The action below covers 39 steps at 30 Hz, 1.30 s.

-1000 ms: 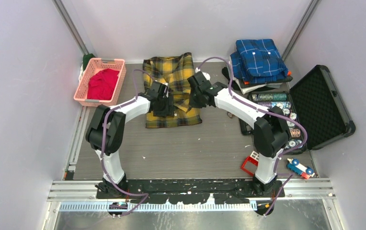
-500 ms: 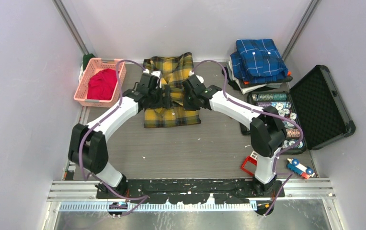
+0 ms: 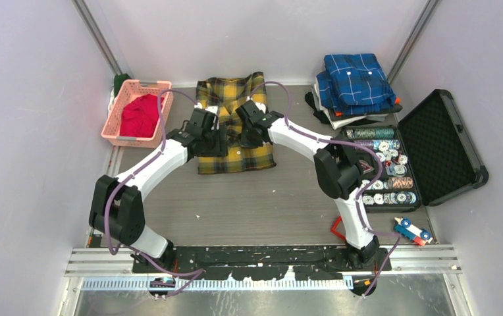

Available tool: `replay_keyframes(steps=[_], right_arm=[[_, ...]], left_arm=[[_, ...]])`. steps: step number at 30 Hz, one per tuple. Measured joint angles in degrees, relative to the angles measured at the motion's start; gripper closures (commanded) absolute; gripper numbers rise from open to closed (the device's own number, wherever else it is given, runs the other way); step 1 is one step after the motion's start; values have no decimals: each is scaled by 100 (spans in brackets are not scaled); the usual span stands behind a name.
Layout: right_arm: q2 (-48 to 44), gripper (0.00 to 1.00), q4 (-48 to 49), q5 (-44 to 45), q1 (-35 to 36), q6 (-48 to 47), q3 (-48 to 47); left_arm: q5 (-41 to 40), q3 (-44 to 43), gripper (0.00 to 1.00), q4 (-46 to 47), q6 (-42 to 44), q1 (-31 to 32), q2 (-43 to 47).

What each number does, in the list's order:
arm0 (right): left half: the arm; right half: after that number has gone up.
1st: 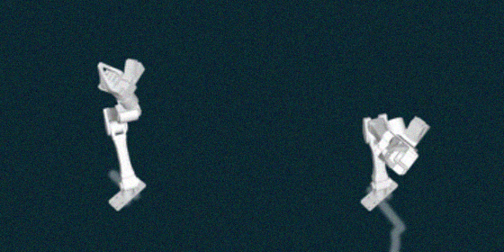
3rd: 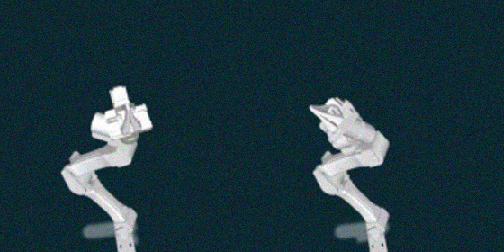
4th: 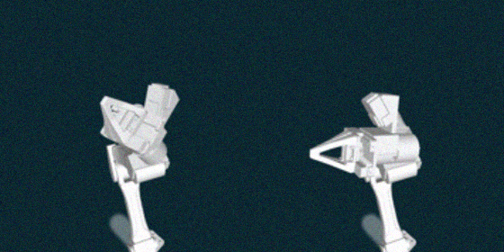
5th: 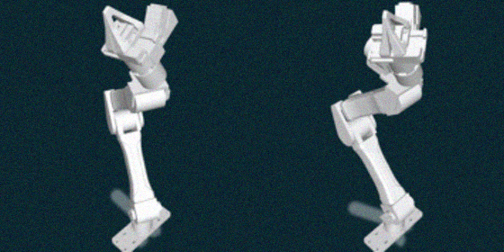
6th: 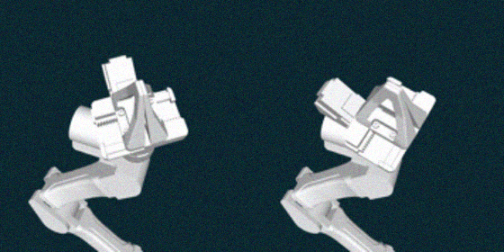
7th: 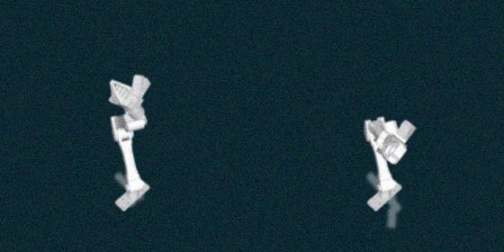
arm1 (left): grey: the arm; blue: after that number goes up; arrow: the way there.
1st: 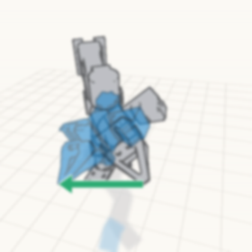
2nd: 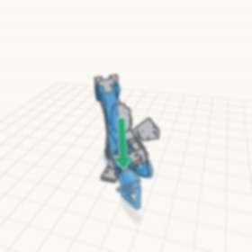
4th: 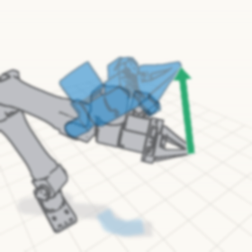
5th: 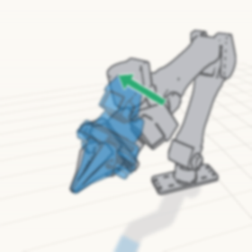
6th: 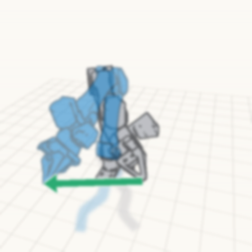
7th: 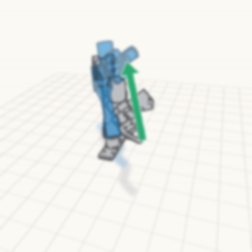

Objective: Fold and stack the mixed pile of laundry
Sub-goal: Fold the shirt at the center of the board.

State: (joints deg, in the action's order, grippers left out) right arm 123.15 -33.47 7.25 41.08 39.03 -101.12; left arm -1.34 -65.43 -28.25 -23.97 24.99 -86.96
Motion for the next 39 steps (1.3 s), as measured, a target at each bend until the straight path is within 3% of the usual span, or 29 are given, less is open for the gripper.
replay_keyframes(steps=[10, 14, 17, 24, 31, 39], right_arm=[[820, 92, -267, -31, -557, -166, -1438], [1189, 86, -291, -208, -723, -164, -1928], [1292, 79, -317, -358, -798, -162, -2028], [1165, 74, -216, -962, -802, -136, -1574], [1062, 74, -216, -1134, -782, -168, -1338], [1567, 74, -352, -933, -782, -348, -2632]], left_arm=[[42, 140, 46, 39, -4, 44, -92], [46, 160, 47, 136, -2, 59, -374], [26, 240, 49, 232, 0, 76, -704], [-9, 861, 51, 350, -164, 144, -881], [-61, 1102, 50, 273, -365, 592, -319], [-330, 1025, 50, 227, -393, 680, 308]])
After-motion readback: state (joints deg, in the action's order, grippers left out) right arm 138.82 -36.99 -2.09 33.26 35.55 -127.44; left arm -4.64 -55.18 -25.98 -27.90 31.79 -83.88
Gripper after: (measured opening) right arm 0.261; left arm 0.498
